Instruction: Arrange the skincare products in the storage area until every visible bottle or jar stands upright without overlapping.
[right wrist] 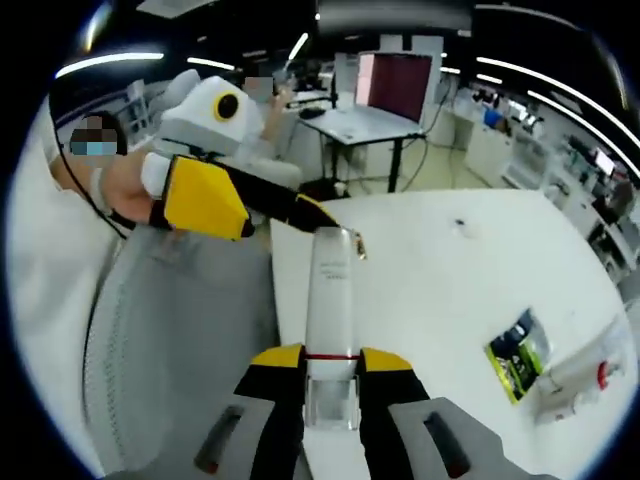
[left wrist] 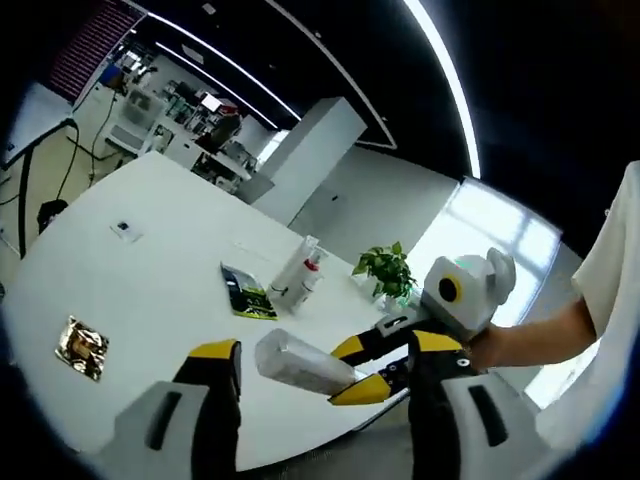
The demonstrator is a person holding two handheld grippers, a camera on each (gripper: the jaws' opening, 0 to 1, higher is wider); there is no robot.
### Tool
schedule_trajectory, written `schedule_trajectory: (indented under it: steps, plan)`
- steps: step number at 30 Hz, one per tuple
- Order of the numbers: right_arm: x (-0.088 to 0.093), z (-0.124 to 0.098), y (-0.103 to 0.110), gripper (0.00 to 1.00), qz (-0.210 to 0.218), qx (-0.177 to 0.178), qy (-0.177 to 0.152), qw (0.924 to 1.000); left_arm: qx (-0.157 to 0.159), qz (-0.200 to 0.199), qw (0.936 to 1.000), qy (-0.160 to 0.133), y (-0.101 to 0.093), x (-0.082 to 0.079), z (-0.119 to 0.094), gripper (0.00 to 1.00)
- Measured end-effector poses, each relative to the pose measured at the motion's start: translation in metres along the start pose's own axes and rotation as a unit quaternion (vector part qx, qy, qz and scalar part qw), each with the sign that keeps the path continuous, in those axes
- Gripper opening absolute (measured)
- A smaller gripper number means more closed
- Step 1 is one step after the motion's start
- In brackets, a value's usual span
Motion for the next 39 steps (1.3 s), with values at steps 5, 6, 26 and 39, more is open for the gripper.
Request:
schedule_trajectory:
  steps: [5, 6, 26, 39]
  plan:
    - [0.004, -0.011, 0.017, 0.14, -0.057, 0.026, -0.007, 0.9980, 0.014, -0.009, 0.9998, 0.007, -0.003, 0.003, -0.001, 0.57]
    - [0.005, -0.013, 0.019, 0.14, -0.067, 0.032, -0.005, 0.9973, 0.019, -0.012, 0.9997, 0.009, -0.003, 0.004, 0.000, 0.57]
    - [-0.023, -0.026, 0.044, 0.14, -0.203, 0.078, -0.014, 0.9761, 0.106, -0.061, 0.9915, 0.044, -0.015, 0.012, 0.000, 0.26]
    - [-0.041, -0.026, 0.035, 0.14, -0.261, 0.080, 0.007, 0.9619, 0.136, -0.130, 0.9817, 0.029, -0.007, 0.007, -0.003, 0.24]
Point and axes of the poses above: the point that each gripper's makers call its tool centre point, and the gripper's own axes: z roughly forward along the fingers, y roughly to its left, x roughly out of its underside, the point moved 7 cm from there along -z, roughly backward along the fingers, and after that the axes turned 13 degrees about y, right-handed, at the moved point
